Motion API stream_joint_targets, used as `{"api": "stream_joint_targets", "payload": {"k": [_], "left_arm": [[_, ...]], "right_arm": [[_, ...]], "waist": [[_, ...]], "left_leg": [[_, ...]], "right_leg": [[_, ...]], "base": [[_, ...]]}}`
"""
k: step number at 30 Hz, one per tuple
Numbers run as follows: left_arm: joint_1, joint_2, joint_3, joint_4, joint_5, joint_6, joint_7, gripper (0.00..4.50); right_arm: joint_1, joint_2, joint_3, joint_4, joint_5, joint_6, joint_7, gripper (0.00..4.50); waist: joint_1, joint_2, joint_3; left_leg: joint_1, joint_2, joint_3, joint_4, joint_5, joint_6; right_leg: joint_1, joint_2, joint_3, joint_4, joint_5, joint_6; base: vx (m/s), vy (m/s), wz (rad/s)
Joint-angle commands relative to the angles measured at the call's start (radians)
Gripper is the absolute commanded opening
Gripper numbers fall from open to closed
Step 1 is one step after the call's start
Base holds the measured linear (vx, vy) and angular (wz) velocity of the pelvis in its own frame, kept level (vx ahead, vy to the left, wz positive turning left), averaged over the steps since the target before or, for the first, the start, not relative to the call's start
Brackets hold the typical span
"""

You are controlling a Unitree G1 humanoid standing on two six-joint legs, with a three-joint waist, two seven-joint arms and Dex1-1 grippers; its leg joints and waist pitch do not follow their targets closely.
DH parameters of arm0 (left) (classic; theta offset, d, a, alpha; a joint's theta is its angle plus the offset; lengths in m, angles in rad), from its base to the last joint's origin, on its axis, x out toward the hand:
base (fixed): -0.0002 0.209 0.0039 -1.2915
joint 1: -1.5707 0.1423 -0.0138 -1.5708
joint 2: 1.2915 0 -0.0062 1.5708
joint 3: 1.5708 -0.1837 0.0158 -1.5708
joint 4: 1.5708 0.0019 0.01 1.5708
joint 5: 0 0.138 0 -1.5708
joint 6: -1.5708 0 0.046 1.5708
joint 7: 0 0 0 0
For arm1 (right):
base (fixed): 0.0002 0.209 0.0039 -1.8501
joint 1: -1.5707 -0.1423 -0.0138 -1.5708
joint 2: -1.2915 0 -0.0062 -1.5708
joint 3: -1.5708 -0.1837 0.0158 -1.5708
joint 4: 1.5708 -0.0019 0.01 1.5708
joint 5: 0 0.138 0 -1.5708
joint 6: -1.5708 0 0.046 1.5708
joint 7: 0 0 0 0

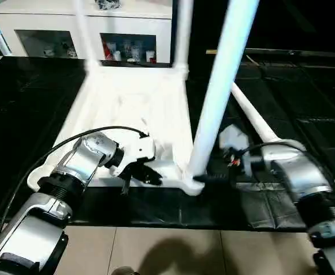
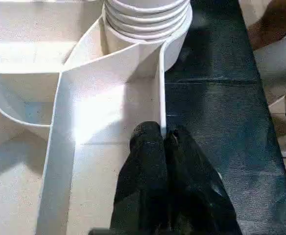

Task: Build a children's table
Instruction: Rotate leg to tighten

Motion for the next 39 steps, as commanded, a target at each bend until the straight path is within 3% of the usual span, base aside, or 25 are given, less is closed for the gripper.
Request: {"api": "stream_joint_targets", "payload": {"k": [1, 5, 6, 10, 17, 26, 29, 30, 32, 34, 37, 39], "left_arm": [[-0.01, -0.009, -0.033, -0.01, 0.006, -0.022, -0.043, 0.0], [-0.015, -0.013, -0.032, 0.008, 0.01, -0.038, -0.041, 0.0], [-0.015, -0.014, -0.032, 0.009, 0.01, -0.039, -0.041, 0.0], [-0.012, -0.018, -0.034, 0.01, 0.011, -0.043, -0.04, 0.0], [-0.015, -0.018, -0.033, 0.02, 0.009, -0.049, -0.04, 0.0], [-0.02, -0.021, -0.025, 0.036, 0.002, -0.049, -0.044, 0.0], [-0.021, -0.033, -0.01, 0.039, -0.011, -0.008, -0.026, 0.0], [-0.026, -0.058, 0.019, 0.036, -0.034, 0.055, 0.013, 0.0], [-0.028, -0.068, 0.029, 0.034, -0.042, 0.076, 0.028, 0.0], [-0.04, -0.114, 0.069, 0.029, -0.056, 0.139, 0.137, 0.0], [-0.048, -0.153, 0.107, 0.009, -0.062, 0.218, 0.251, 0.0], [-0.053, -0.184, 0.139, -0.007, -0.068, 0.283, 0.337, 0.0]], "right_arm": [[-0.01, -0.005, 0.006, 0.003, -0.011, -0.011, 0.018, 4.42], [-0.005, -0.018, 0.024, 0.009, -0.008, -0.023, 0.056, 4.25], [-0.005, -0.019, 0.025, 0.015, -0.01, -0.026, 0.055, 3.92], [-0.01, -0.014, 0.023, 0.042, -0.01, -0.021, 0.052, 3.81], [-0.01, -0.01, 0.019, 0.046, 0.005, 0.007, 0.076, 3.01], [-0.009, -0.012, 0.018, 0.049, 0.019, 0.024, 0.107, 2.72], [0.003, -0.012, 0.016, 0.034, 0.031, 0.038, 0.115, 2.7], [0.022, 0.0, -0.002, 0.006, 0.061, 0.07, 0.105, 2.7], [0.029, 0.006, -0.01, -0.005, 0.075, 0.085, 0.097, 2.7], [0.065, 0.058, -0.047, -0.062, 0.118, 0.178, -0.009, 2.7], [0.097, 0.149, -0.071, -0.089, 0.089, 0.216, -0.216, 2.69], [0.103, 0.232, -0.087, -0.08, 0.051, 0.227, -0.386, 2.69]], "waist": [[-0.006, -0.005, -0.082], [-0.005, -0.005, -0.082], [-0.005, -0.005, -0.082], [-0.004, -0.004, -0.083], [-0.004, -0.005, -0.083], [-0.002, -0.005, -0.084], [-0.001, -0.001, -0.084], [-0.002, -0.003, -0.083], [0.003, -0.003, -0.083], [0.008, -0.002, -0.082], [0.005, -0.004, -0.078], [-0.015, -0.008, -0.073]], "left_leg": [[0.009, 0.023, 0.004, -0.065, -0.211, 0.052], [0.008, 0.023, 0.004, -0.065, -0.203, 0.057], [0.009, 0.023, 0.004, -0.064, -0.203, 0.058], [0.008, 0.022, 0.004, -0.064, -0.198, 0.057], [0.008, 0.023, 0.004, -0.064, -0.203, 0.058], [0.008, 0.023, 0.005, -0.062, -0.192, 0.061], [0.008, 0.022, 0.005, -0.061, -0.194, 0.059], [0.009, 0.023, 0.006, -0.061, -0.196, 0.058], [0.01, 0.023, 0.006, -0.061, -0.199, 0.059], [0.013, 0.024, 0.005, -0.062, -0.205, 0.055], [0.009, 0.018, 0.002, -0.065, -0.228, 0.029], [0.003, 0.01, -0.004, -0.068, -0.254, 0.005]], "right_leg": [[0.059, -0.053, 0.046, -0.049, -0.262, -0.22], [0.058, -0.053, 0.046, -0.049, -0.264, -0.216], [0.058, -0.053, 0.046, -0.05, -0.265, -0.216], [0.058, -0.053, 0.046, -0.05, -0.269, -0.219], [0.058, -0.052, 0.045, -0.051, -0.281, -0.212], [0.058, -0.051, 0.047, -0.045, -0.245, -0.229], [0.059, -0.051, 0.047, -0.045, -0.248, -0.229], [0.059, -0.05, 0.047, -0.045, -0.247, -0.232], [0.058, -0.051, 0.047, -0.048, -0.257, -0.231], [0.056, -0.05, 0.048, -0.049, -0.268, -0.227], [0.057, -0.053, 0.045, -0.058, -0.354, -0.187], [0.06, -0.054, 0.04, -0.066, -0.443, -0.148]], "base": [[0.0, 0.0, 0.0], [0.0, 0.0, 0.0], [0.0, 0.0, 0.0], [0.0, 0.0, 0.0], [0.0, 0.0, 0.0], [0.0, 0.0, 0.0], [0.0, 0.0, 0.0], [0.0, 0.0, 0.0], [0.0, 0.0, 0.0], [0.0, 0.0, 0.0], [0.0, 0.0, 0.0], [0.0, 0.0, 0.0]]}}
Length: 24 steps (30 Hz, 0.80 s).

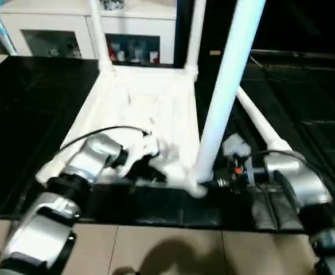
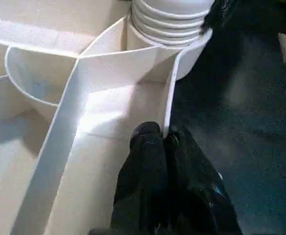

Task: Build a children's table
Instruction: Rotate leg to tighten

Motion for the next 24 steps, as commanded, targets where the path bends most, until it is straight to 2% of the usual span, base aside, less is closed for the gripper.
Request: {"api": "stream_joint_targets", "payload": {"k": [1, 2, 4, 5, 7, 8, 11, 12, 13, 15, 17, 19, 20, 22, 24], "left_arm": [[-0.042, -0.081, 0.048, -0.045, -0.051, 0.055, 0.122, 0.0], [-0.045, -0.096, 0.064, -0.052, -0.054, 0.083, 0.159, 0.0], [-0.047, -0.124, 0.088, -0.067, -0.051, 0.124, 0.221, 0.0], [-0.048, -0.148, 0.105, -0.079, -0.045, 0.153, 0.284, 0.0], [-0.049, -0.159, 0.112, -0.083, -0.043, 0.164, 0.314, 0.0], [-0.056, -0.174, 0.122, -0.077, -0.04, 0.168, 0.359, 0.0], [-0.071, -0.191, 0.131, -0.066, -0.034, 0.16, 0.41, 0.0], [-0.073, -0.192, 0.13, -0.065, -0.032, 0.156, 0.412, 0.0], [-0.075, -0.191, 0.129, -0.064, -0.029, 0.153, 0.408, 0.0], [-0.073, -0.178, 0.114, -0.062, -0.018, 0.124, 0.382, 0.0], [-0.067, -0.168, 0.108, -0.068, -0.016, 0.115, 0.362, 0.0], [-0.062, -0.161, 0.102, -0.073, -0.015, 0.106, 0.348, 0.0], [-0.062, -0.158, 0.1, -0.072, -0.015, 0.099, 0.339, 0.0], [-0.061, -0.15, 0.094, -0.07, -0.017, 0.078, 0.322, 0.0], [-0.061, -0.146, 0.091, -0.066, -0.017, 0.065, 0.313, 0.0]], "right_arm": [[-0.005, 0.112, 0.054, -0.035, 0.01, 0.022, -0.086, 2.69], [-0.007, 0.147, 0.048, -0.029, -0.009, 0.027, -0.155, 2.69], [-0.016, 0.211, 0.032, -0.02, -0.036, 0.059, -0.272, 2.69], [-0.03, 0.266, 0.011, -0.019, -0.044, 0.094, -0.369, 2.69], [-0.037, 0.289, 0.0, -0.019, -0.043, 0.109, -0.408, 2.69], [-0.057, 0.315, -0.012, -0.003, -0.046, 0.114, -0.463, 2.69], [-0.084, 0.346, -0.037, 0.024, -0.038, 0.114, -0.527, 2.69], [-0.085, 0.35, -0.042, 0.026, -0.034, 0.113, -0.53, 3.04], [-0.083, 0.354, -0.052, 0.022, -0.03, 0.116, -0.534, 3.04], [-0.074, 0.352, -0.069, 0.009, -0.03, 0.122, -0.545, 3.41], [-0.063, 0.348, -0.075, -0.008, -0.039, 0.126, -0.553, 3.49], [-0.054, 0.339, -0.074, -0.02, -0.052, 0.111, -0.571, 3.59], [-0.049, 0.33, -0.066, -0.023, -0.062, 0.089, -0.571, 3.75], [-0.023, 0.306, -0.067, -0.038, -0.071, 0.01, -0.561, 3.91], [-0.01, 0.294, -0.077, -0.05, -0.072, 0.0, -0.565, 4.07]], "waist": [[-0.008, -0.01, -0.071], [-0.021, -0.011, -0.07], [-0.033, -0.008, -0.069], [-0.042, -0.008, -0.07], [-0.053, -0.006, -0.069], [-0.055, -0.002, -0.071], [-0.063, -0.002, -0.075], [-0.062, -0.001, -0.076], [-0.062, 0.002, -0.077], [-0.062, 0.002, -0.079], [-0.061, 0.003, -0.081], [-0.059, 0.005, -0.082], [-0.057, 0.005, -0.088], [-0.055, 0.006, -0.089], [-0.054, 0.006, -0.087]], "left_leg": [[-0.007, 0.006, -0.004, -0.072, -0.261, -0.004], [-0.007, 0.002, -0.005, -0.07, -0.267, -0.006], [-0.007, -0.001, -0.007, -0.069, -0.265, -0.001], [-0.004, -0.003, -0.008, -0.067, -0.274, 0.004], [0.0, -0.005, -0.008, -0.066, -0.284, 0.009], [0.004, -0.003, -0.008, -0.066, -0.287, 0.015], [0.0, 0.002, -0.008, -0.071, -0.283, 0.024], [-0.002, 0.004, -0.007, -0.071, -0.27, 0.03], [-0.003, 0.005, -0.007, -0.072, -0.262, 0.032], [-0.006, 0.005, -0.006, -0.072, -0.238, 0.037], [-0.006, 0.006, -0.003, -0.07, -0.203, 0.047], [-0.005, 0.005, -0.001, -0.069, -0.19, 0.05], [-0.008, 0.005, -0.001, -0.066, -0.145, 0.056], [-0.009, 0.007, 0.0, -0.064, -0.126, 0.064], [-0.007, 0.008, 0.001, -0.064, -0.133, 0.069]], "right_leg": [[0.06, -0.053, 0.032, -0.085, -0.495, -0.127], [0.059, -0.053, 0.028, -0.096, -0.549, -0.101], [0.057, -0.052, 0.024, -0.105, -0.58, -0.081], [0.053, -0.051, 0.021, -0.109, -0.593, -0.076], [0.048, -0.047, 0.019, -0.113, -0.592, -0.081], [0.046, -0.048, 0.021, -0.112, -0.57, -0.089], [0.049, -0.044, 0.025, -0.1, -0.479, -0.122], [0.051, -0.044, 0.028, -0.096, -0.434, -0.134], [0.053, -0.044, 0.03, -0.092, -0.407, -0.143], [0.056, -0.043, 0.034, -0.084, -0.336, -0.168], [0.06, -0.044, 0.038, -0.075, -0.259, -0.199], [0.061, -0.045, 0.038, -0.075, -0.25, -0.204], [0.065, -0.045, 0.04, -0.065, -0.183, -0.221], [0.064, -0.046, 0.041, -0.06, -0.138, -0.237], [0.062, -0.045, 0.042, -0.059, -0.131, -0.246]], "base": [[0.0, 0.0, 0.0], [0.0, 0.0, 0.0], [0.0, 0.0, 0.0], [0.0, 0.0, 0.0], [0.0, 0.0, 0.0], [0.0, 0.0, 0.0], [0.0, 0.0, 0.0], [0.0, 0.0, 0.0], [0.0, 0.0, 0.0], [0.0, 0.0, 0.0], [0.0, 0.0, 0.0], [0.0, 0.0, 0.0], [0.0, 0.0, 0.0], [0.0, 0.0, 0.0], [0.0, 0.0, 0.0]]}}
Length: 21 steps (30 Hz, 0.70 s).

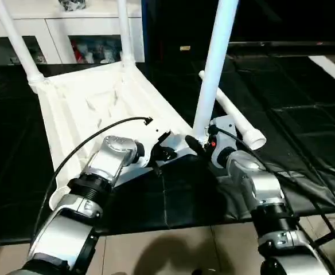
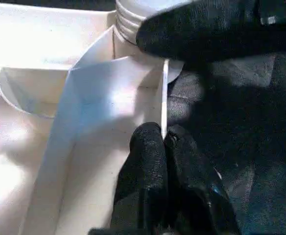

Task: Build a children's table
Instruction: Rotate leg to tighten, then rotate table base

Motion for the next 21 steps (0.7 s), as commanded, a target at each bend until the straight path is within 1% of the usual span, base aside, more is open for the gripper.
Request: {"api": "stream_joint_targets", "payload": {"k": [1, 2, 3, 4, 5, 6, 7, 8, 9, 10, 11, 12, 13, 14, 15, 16, 19, 20, 21], "left_arm": [[-0.055, -0.011, -0.003, -0.033, -0.019, -0.064, -0.006, 0.0], [-0.056, -0.008, -0.006, -0.021, -0.013, -0.082, -0.007, 0.0], [-0.062, -0.006, -0.01, 0.007, 0.004, -0.107, 0.018, 0.0], [-0.062, -0.006, -0.01, 0.007, 0.004, -0.107, 0.018, 0.0], [-0.064, -0.006, -0.01, 0.015, 0.008, -0.113, 0.027, 0.0], [-0.069, -0.01, 0.001, 0.031, 0.003, -0.113, 0.036, 0.27], [-0.072, -0.014, 0.013, 0.041, -0.006, -0.113, 0.042, 0.44], [-0.076, -0.018, 0.026, 0.049, -0.016, -0.114, 0.049, 0.55], [-0.076, -0.019, 0.03, 0.05, -0.019, -0.113, 0.052, 0.57], [-0.077, -0.019, 0.033, 0.05, -0.021, -0.114, 0.056, 0.67], [-0.075, -0.019, 0.036, 0.045, -0.019, -0.134, 0.07, 0.83], [-0.075, -0.018, 0.038, 0.042, -0.018, -0.15, 0.081, 0.83], [-0.075, -0.018, 0.054, 0.034, -0.03, -0.16, 0.096, 0.95], [-0.074, -0.018, 0.068, 0.024, -0.04, -0.162, 0.106, 0.95], [-0.073, -0.016, 0.082, 0.013, -0.051, -0.154, 0.114, 0.95], [-0.073, -0.016, 0.082, 0.013, -0.051, -0.154, 0.114, 0.95], [-0.073, -0.014, 0.09, 0.009, -0.058, -0.152, 0.119, 0.95], [-0.052, 0.018, 0.121, -0.076, -0.07, -0.107, 0.144, 0.95], [-0.026, 0.052, 0.139, -0.163, -0.073, -0.064, 0.155, 0.95]], "right_arm": [[0.032, 0.002, 0.042, -0.055, 0.016, -0.024, 0.041, 4.2], [0.052, -0.014, 0.033, -0.081, 0.012, -0.026, 0.039, 4.34], [0.097, -0.043, 0.023, -0.149, 0.01, 0.007, 0.044, 4.34], [0.097, -0.043, 0.023, -0.149, 0.01, 0.007, 0.044, 4.43], [0.108, -0.05, 0.021, -0.167, 0.011, 0.021, 0.045, 4.43], [0.135, -0.057, 0.01, -0.206, 0.034, 0.038, 0.067, 4.47], [0.161, -0.064, -0.001, -0.234, 0.053, 0.044, 0.083, 4.5], [0.19, -0.073, -0.009, -0.262, 0.069, 0.045, 0.099, 4.5], [0.2, -0.077, -0.01, -0.269, 0.073, 0.042, 0.104, 4.5], [0.211, -0.081, -0.009, -0.276, 0.074, 0.034, 0.107, 4.5], [0.225, -0.088, -0.009, -0.289, 0.079, 0.031, 0.11, 4.5], [0.235, -0.092, -0.01, -0.299, 0.084, 0.03, 0.112, 4.5], [0.252, -0.099, -0.005, -0.328, 0.094, 0.042, 0.123, 4.5], [0.263, -0.105, -0.002, -0.347, 0.1, 0.053, 0.13, 4.5], [0.271, -0.11, 0.003, -0.361, 0.099, 0.058, 0.135, 4.5], [0.271, -0.11, 0.003, -0.361, 0.099, 0.058, 0.135, 4.5], [0.278, -0.115, 0.009, -0.377, 0.103, 0.065, 0.14, 4.5], [0.294, -0.129, 0.036, -0.414, 0.115, 0.096, 0.164, 4.5], [0.298, -0.136, 0.06, -0.425, 0.117, 0.106, 0.185, 4.5]], "waist": [[0.007, 0.005, -0.088], [0.009, 0.004, -0.085], [0.014, 0.007, -0.083], [0.016, 0.005, -0.084], [0.019, 0.004, -0.084], [0.019, 0.004, -0.083], [0.019, 0.009, -0.083], [0.022, 0.006, -0.081], [0.023, 0.01, -0.082], [0.022, 0.005, -0.081], [0.023, 0.004, -0.079], [0.021, 0.004, -0.078], [0.021, 0.004, -0.077], [0.023, 0.002, -0.076], [0.022, 0.001, -0.076], [0.022, 0.001, -0.078], [0.022, 0.003, -0.078], [0.023, 0.016, -0.079], [0.02, 0.011, -0.083]], "left_leg": [[0.002, 0.01, 0.003, -0.057, -0.131, 0.07], [0.004, 0.01, 0.005, -0.057, -0.147, 0.073], [0.004, 0.01, 0.005, -0.057, -0.154, 0.074], [0.006, 0.01, 0.006, -0.057, -0.153, 0.076], [0.003, 0.011, 0.005, -0.059, -0.152, 0.075], [0.004, 0.011, 0.005, -0.059, -0.159, 0.072], [0.004, 0.009, 0.005, -0.059, -0.168, 0.071], [0.006, 0.009, 0.006, -0.059, -0.19, 0.07], [0.004, 0.01, 0.004, -0.059, -0.191, 0.068], [0.002, 0.011, 0.004, -0.06, -0.198, 0.064], [0.002, 0.01, 0.003, -0.061, -0.209, 0.06], [0.002, 0.009, 0.003, -0.061, -0.216, 0.058], [0.001, 0.009, 0.002, -0.062, -0.222, 0.054], [0.001, 0.009, 0.003, -0.061, -0.221, 0.056], [0.0, 0.009, 0.003, -0.062, -0.22, 0.056], [0.0, 0.008, 0.002, -0.061, -0.208, 0.06], [0.0, 0.008, 0.003, -0.06, -0.204, 0.059], [0.002, 0.01, 0.001, -0.061, -0.21, 0.055], [-0.007, 0.017, -0.007, -0.065, -0.193, 0.049]], "right_leg": [[0.077, -0.046, 0.045, -0.05, -0.134, -0.242], [0.075, -0.045, 0.046, -0.054, -0.15, -0.237], [0.077, -0.044, 0.046, -0.057, -0.161, -0.226], [0.076, -0.044, 0.047, -0.058, -0.161, -0.223], [0.077, -0.045, 0.047, -0.056, -0.164, -0.221], [0.076, -0.045, 0.046, -0.057, -0.175, -0.22], [0.077, -0.044, 0.045, -0.059, -0.188, -0.215], [0.075, -0.046, 0.046, -0.067, -0.221, -0.2], [0.077, -0.047, 0.045, -0.065, -0.222, -0.2], [0.077, -0.047, 0.044, -0.068, -0.238, -0.197], [0.077, -0.047, 0.042, -0.072, -0.269, -0.187], [0.076, -0.047, 0.042, -0.075, -0.286, -0.183], [0.077, -0.048, 0.041, -0.076, -0.309, -0.176], [0.076, -0.046, 0.041, -0.078, -0.319, -0.166], [0.076, -0.046, 0.041, -0.077, -0.323, -0.164], [0.076, -0.046, 0.041, -0.076, -0.32, -0.161], [0.072, -0.045, 0.041, -0.078, -0.323, -0.16], [0.072, -0.044, 0.041, -0.079, -0.305, -0.164], [0.086, -0.046, 0.04, -0.058, -0.237, -0.184]], "base": [[0.0, 0.0, 0.0], [0.0, 0.0, 0.0], [0.0, 0.0, 0.0], [0.0, 0.0, 0.0], [0.0, 0.0, 0.0], [0.0, 0.0, 0.0], [0.0, 0.0, 0.0], [0.0, 0.0, 0.0], [0.0, 0.0, 0.0], [0.0, 0.0, 0.0], [0.0, 0.0, 0.0], [0.0, 0.0, 0.0], [0.0, 0.0, 0.0], [0.0, 0.0, 0.0], [0.0, 0.0, 0.0], [0.0, 0.0, 0.0], [0.0, 0.0, 0.0], [0.0, 0.0, 0.0], [0.0, 0.0, 0.0]]}}
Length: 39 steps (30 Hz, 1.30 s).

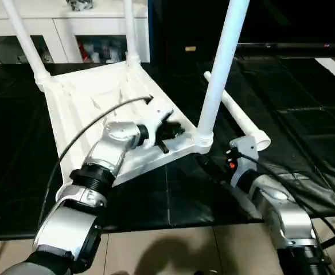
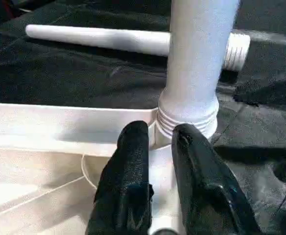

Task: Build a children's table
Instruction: Rotate table base

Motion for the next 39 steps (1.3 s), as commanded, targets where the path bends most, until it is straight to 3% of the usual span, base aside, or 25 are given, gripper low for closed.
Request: {"api": "stream_joint_targets", "payload": {"k": [1, 2, 3, 4, 7, 8, 10, 11, 12, 16, 22, 28, 31, 33, 34, 35, 36, 37, 39], "left_arm": [[0.035, 0.077, 0.066, -0.175, -0.016, 0.099, 0.03, 0.8], [0.07, 0.119, 0.101, -0.263, -0.016, 0.175, 0.046, 0.69], [0.088, 0.145, 0.114, -0.298, 0.006, 0.202, 0.066, 0.69], [0.105, 0.169, 0.122, -0.324, 0.031, 0.221, 0.084, 0.6], [0.158, 0.236, 0.125, -0.38, 0.098, 0.264, 0.1, 0.37], [0.173, 0.256, 0.126, -0.39, 0.12, 0.268, 0.106, 0.25], [0.209, 0.312, 0.117, -0.395, 0.183, 0.277, 0.126, 0.08], [0.246, 0.361, 0.097, -0.413, 0.212, 0.317, 0.146, 0.08], [0.261, 0.377, 0.088, -0.428, 0.212, 0.344, 0.154, 0.08], [0.3, 0.407, 0.068, -0.448, 0.218, 0.416, 0.162, 0.08], [0.329, 0.429, 0.04, -0.47, 0.298, 0.484, 0.168, 0.08], [0.368, 0.482, -0.043, -0.504, 0.277, 0.557, 0.095, 0.08], [0.405, 0.504, -0.08, -0.552, 0.235, 0.585, 0.001, 0.08], [0.428, 0.521, -0.109, -0.578, 0.225, 0.589, -0.06, 0.08], [0.445, 0.533, -0.124, -0.602, 0.208, 0.592, -0.104, 0.08], [0.462, 0.546, -0.139, -0.629, 0.187, 0.59, -0.147, 0.08], [0.481, 0.567, -0.16, -0.669, 0.151, 0.584, -0.203, 0.08], [0.482, 0.568, -0.161, -0.673, 0.147, 0.587, -0.206, 0.08], [0.497, 0.576, -0.18, -0.723, 0.084, 0.613, -0.269, 0.08]], "right_arm": [[0.011, -0.011, 0.042, -0.032, 0.012, 0.033, 0.041, 4.5], [-0.002, -0.004, 0.064, -0.012, 0.005, 0.037, 0.051, 4.5], [-0.012, -0.003, 0.078, 0.007, -0.007, 0.029, 0.056, 4.5], [-0.022, -0.002, 0.091, 0.026, -0.018, 0.023, 0.061, 4.5], [-0.05, 0.008, 0.111, 0.07, -0.028, 0.017, 0.074, 4.5], [-0.059, 0.014, 0.115, 0.082, -0.032, 0.011, 0.072, 4.5], [-0.089, 0.033, 0.118, 0.116, -0.037, 0.01, 0.057, 4.5], [-0.111, 0.04, 0.132, 0.138, -0.04, 0.02, 0.045, 4.5], [-0.117, 0.039, 0.139, 0.144, -0.042, 0.024, 0.041, 4.5], [-0.14, 0.044, 0.154, 0.179, -0.051, 0.031, 0.036, 4.5], [-0.17, 0.052, 0.16, 0.232, -0.068, 0.034, 0.027, 4.5], [-0.197, 0.056, 0.176, 0.296, -0.075, 0.021, 0.027, 4.5], [-0.241, 0.077, 0.151, 0.372, -0.073, -0.004, -0.011, 4.5], [-0.267, 0.088, 0.133, 0.416, -0.069, -0.019, -0.03, 4.5], [-0.283, 0.093, 0.126, 0.444, -0.07, -0.029, -0.041, 4.5], [-0.299, 0.096, 0.119, 0.471, -0.073, -0.039, -0.05, 4.5], [-0.317, 0.1, 0.114, 0.498, -0.074, -0.05, -0.058, 4.5], [-0.319, 0.101, 0.113, 0.5, -0.074, -0.05, -0.059, 4.5], [-0.349, 0.112, 0.106, 0.532, -0.072, -0.059, -0.071, 4.5]], "waist": [[0.005, 0.009, -0.082], [-0.006, 0.014, -0.082], [-0.01, 0.021, -0.08], [-0.016, 0.022, -0.077], [-0.017, 0.019, -0.071], [-0.011, 0.024, -0.072], [-0.012, 0.031, -0.072], [-0.014, 0.025, -0.072], [-0.012, 0.031, -0.076], [-0.012, 0.033, -0.074], [-0.007, 0.031, -0.074], [-0.013, 0.033, -0.074], [-0.015, 0.034, -0.078], [-0.016, 0.035, -0.073], [-0.02, 0.031, -0.071], [-0.02, 0.032, -0.071], [-0.023, 0.026, -0.068], [-0.023, 0.029, -0.069], [-0.021, 0.026, -0.069]], "left_leg": [[-0.005, 0.016, -0.005, -0.067, -0.191, 0.053], [-0.003, 0.02, -0.007, -0.069, -0.202, 0.046], [-0.001, 0.016, -0.004, -0.067, -0.21, 0.045], [0.007, 0.012, 0.0, -0.064, -0.242, 0.039], [0.01, 0.01, -0.001, -0.065, -0.267, 0.031], [0.017, 0.012, 0.001, -0.064, -0.262, 0.029], [0.012, 0.014, -0.004, -0.069, -0.272, 0.02], [0.01, 0.013, -0.005, -0.072, -0.281, 0.015], [0.014, 0.016, -0.008, -0.071, -0.283, 0.008], [0.018, 0.013, -0.004, -0.069, -0.284, 0.005], [0.009, 0.011, -0.005, -0.07, -0.261, 0.008], [0.007, 0.011, -0.007, -0.07, -0.265, 0.005], [0.007, 0.01, -0.007, -0.068, -0.256, 0.003], [0.012, 0.01, -0.006, -0.067, -0.288, 0.0], [0.008, 0.01, -0.006, -0.07, -0.306, -0.002], [0.01, 0.01, -0.008, -0.069, -0.315, -0.006], [0.007, 0.009, -0.007, -0.07, -0.317, -0.004], [0.007, 0.009, -0.01, -0.071, -0.318, -0.006], [0.014, 0.01, -0.006, -0.068, -0.315, -0.007]], "right_leg": [[0.08, -0.045, 0.039, -0.058, -0.223, -0.193], [0.079, -0.047, 0.04, -0.051, -0.21, -0.209], [0.074, -0.043, 0.038, -0.056, -0.223, -0.21], [0.066, -0.04, 0.037, -0.066, -0.27, -0.202], [0.062, -0.037, 0.037, -0.071, -0.342, -0.181], [0.056, -0.039, 0.041, -0.074, -0.349, -0.173], [0.057, -0.037, 0.042, -0.066, -0.327, -0.177], [0.059, -0.036, 0.041, -0.066, -0.325, -0.168], [0.057, -0.04, 0.042, -0.058, -0.313, -0.173], [0.052, -0.039, 0.046, -0.061, -0.293, -0.192], [0.059, -0.042, 0.046, -0.059, -0.276, -0.188], [0.059, -0.043, 0.046, -0.057, -0.282, -0.192], [0.06, -0.046, 0.048, -0.054, -0.266, -0.208], [0.053, -0.044, 0.048, -0.058, -0.297, -0.211], [0.055, -0.044, 0.047, -0.061, -0.323, -0.206], [0.056, -0.047, 0.047, -0.059, -0.343, -0.202], [0.056, -0.045, 0.047, -0.062, -0.355, -0.197], [0.057, -0.048, 0.047, -0.059, -0.374, -0.194], [0.051, -0.046, 0.05, -0.062, -0.372, -0.196]], "base": [[0.0, 0.0, 0.0], [0.0, 0.0, 0.0], [0.0, 0.0, 0.0], [0.0, 0.0, 0.0], [0.0, 0.0, 0.0], [0.0, 0.0, 0.0], [0.0, 0.0, 0.0], [0.0, 0.0, 0.0], [0.0, 0.0, 0.0], [0.0, 0.0, 0.0], [0.0, 0.0, 0.0], [0.0, 0.0, 0.0], [0.0, 0.0, 0.0], [0.0, 0.0, 0.0], [0.0, 0.0, 0.0], [0.0, 0.0, 0.0], [0.0, 0.0, 0.0], [0.0, 0.0, 0.0], [0.0, 0.0, 0.0]]}}
